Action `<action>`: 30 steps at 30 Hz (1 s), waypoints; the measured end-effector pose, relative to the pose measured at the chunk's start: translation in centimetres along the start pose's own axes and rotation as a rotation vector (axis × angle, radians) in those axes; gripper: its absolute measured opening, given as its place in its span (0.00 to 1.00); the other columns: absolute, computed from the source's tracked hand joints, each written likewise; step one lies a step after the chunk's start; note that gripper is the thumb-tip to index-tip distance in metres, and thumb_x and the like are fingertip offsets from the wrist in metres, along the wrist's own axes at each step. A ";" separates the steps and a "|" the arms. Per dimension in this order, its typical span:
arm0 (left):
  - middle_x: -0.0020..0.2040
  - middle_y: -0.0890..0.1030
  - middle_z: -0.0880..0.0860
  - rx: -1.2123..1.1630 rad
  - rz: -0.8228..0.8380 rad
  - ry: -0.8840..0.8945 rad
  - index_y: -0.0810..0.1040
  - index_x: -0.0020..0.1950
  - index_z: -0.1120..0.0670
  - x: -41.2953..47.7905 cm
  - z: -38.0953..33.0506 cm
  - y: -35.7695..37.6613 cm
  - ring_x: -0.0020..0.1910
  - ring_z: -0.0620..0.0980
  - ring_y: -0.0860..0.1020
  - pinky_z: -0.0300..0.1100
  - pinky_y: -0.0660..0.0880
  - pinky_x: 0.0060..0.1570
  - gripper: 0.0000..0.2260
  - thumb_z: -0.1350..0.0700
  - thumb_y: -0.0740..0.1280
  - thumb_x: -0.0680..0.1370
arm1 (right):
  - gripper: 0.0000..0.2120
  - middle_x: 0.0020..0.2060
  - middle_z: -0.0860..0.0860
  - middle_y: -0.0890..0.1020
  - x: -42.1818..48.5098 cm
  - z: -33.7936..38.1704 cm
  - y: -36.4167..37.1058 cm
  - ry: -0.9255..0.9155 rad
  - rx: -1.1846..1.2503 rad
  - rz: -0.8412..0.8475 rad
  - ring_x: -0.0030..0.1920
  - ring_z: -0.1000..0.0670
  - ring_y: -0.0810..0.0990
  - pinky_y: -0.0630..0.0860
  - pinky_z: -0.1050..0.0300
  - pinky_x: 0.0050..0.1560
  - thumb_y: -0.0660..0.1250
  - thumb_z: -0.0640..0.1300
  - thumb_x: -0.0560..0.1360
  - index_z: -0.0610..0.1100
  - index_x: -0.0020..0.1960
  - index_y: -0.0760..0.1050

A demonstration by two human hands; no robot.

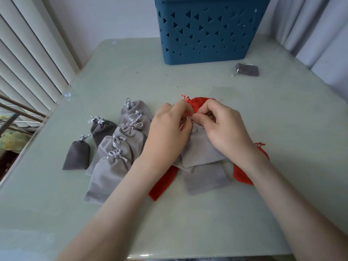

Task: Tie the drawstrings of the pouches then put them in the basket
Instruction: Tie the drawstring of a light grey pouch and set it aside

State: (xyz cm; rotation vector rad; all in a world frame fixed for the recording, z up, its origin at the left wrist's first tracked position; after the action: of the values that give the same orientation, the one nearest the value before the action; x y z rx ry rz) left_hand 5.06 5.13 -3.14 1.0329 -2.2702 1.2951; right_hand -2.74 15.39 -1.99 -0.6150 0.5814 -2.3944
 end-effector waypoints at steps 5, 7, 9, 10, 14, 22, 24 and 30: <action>0.35 0.77 0.56 0.091 -0.128 0.174 0.76 0.42 0.62 -0.3 0.1 -0.1 0.38 0.49 0.66 0.39 0.63 0.38 0.03 0.68 0.67 0.71 | 0.05 0.33 0.58 0.78 0.1 0.1 -0.1 -0.039 0.150 -0.012 0.35 0.63 0.75 0.68 0.70 0.41 0.67 0.39 0.76 0.40 0.42 0.77; 0.36 0.78 0.56 0.081 -0.159 0.218 0.76 0.43 0.63 -0.4 0.0 -0.5 0.39 0.49 0.67 0.38 0.63 0.40 0.02 0.68 0.67 0.73 | 0.06 0.36 0.57 0.79 0.2 0.0 -0.2 -0.025 0.298 0.010 0.39 0.61 0.77 0.70 0.67 0.46 0.62 0.39 0.79 0.40 0.46 0.77; 0.37 0.78 0.55 0.072 -0.193 0.228 0.77 0.44 0.62 -0.5 -0.1 -0.7 0.40 0.49 0.68 0.34 0.61 0.41 0.02 0.68 0.67 0.73 | 0.09 0.38 0.55 0.80 0.2 0.0 -0.4 -0.016 0.383 0.055 0.41 0.60 0.78 0.70 0.67 0.48 0.58 0.37 0.80 0.40 0.50 0.77; 0.37 0.79 0.55 0.070 -0.207 0.237 0.77 0.44 0.62 -0.5 -0.2 -0.8 0.40 0.49 0.69 0.33 0.61 0.42 0.02 0.67 0.67 0.73 | 0.10 0.40 0.54 0.81 0.2 0.1 -0.4 -0.016 0.392 0.084 0.43 0.59 0.78 0.71 0.67 0.49 0.58 0.36 0.80 0.41 0.51 0.78; 0.37 0.80 0.56 0.039 -0.245 0.279 0.79 0.43 0.63 -0.7 -0.1 -1.0 0.40 0.49 0.71 0.35 0.66 0.42 0.04 0.66 0.65 0.75 | 0.10 0.43 0.46 0.82 0.2 0.2 -0.4 0.030 0.497 0.167 0.46 0.54 0.80 0.75 0.61 0.54 0.61 0.32 0.78 0.43 0.50 0.79; 0.43 0.79 0.47 -0.081 -0.320 0.339 0.74 0.46 0.54 -0.7 0.3 -0.7 0.40 0.48 0.77 0.37 0.74 0.40 0.07 0.66 0.67 0.76 | 0.04 0.41 0.48 0.84 0.0 0.2 -0.4 -0.059 0.432 -0.015 0.44 0.53 0.82 0.76 0.61 0.48 0.67 0.34 0.75 0.41 0.44 0.79; 0.44 0.82 0.48 -0.074 -0.314 0.321 0.74 0.46 0.53 -0.7 0.5 -0.6 0.40 0.48 0.78 0.38 0.75 0.38 0.07 0.64 0.67 0.76 | 0.04 0.40 0.50 0.84 -0.1 0.1 -0.4 -0.107 0.348 -0.051 0.43 0.52 0.82 0.76 0.59 0.47 0.67 0.36 0.75 0.42 0.43 0.78; 0.46 0.84 0.52 -0.069 -0.269 0.099 0.74 0.41 0.63 -0.7 0.2 -0.8 0.42 0.45 0.79 0.32 0.70 0.38 0.09 0.58 0.62 0.76 | 0.05 0.35 0.56 0.78 0.0 -0.3 -0.3 -0.162 0.152 -0.130 0.37 0.60 0.75 0.69 0.69 0.41 0.62 0.38 0.76 0.40 0.43 0.74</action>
State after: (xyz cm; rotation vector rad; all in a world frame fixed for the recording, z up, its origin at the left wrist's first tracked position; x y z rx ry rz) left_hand 6.16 5.01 -3.15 1.1753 -2.0077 1.1236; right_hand -3.03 15.67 -2.04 -0.7915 0.2946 -2.4516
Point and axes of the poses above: each hand's wrist, its own x-axis towards the middle knuckle, its own y-axis out of the palm, z = x × y, the point moved 1 cm from there along x, towards the middle knuckle
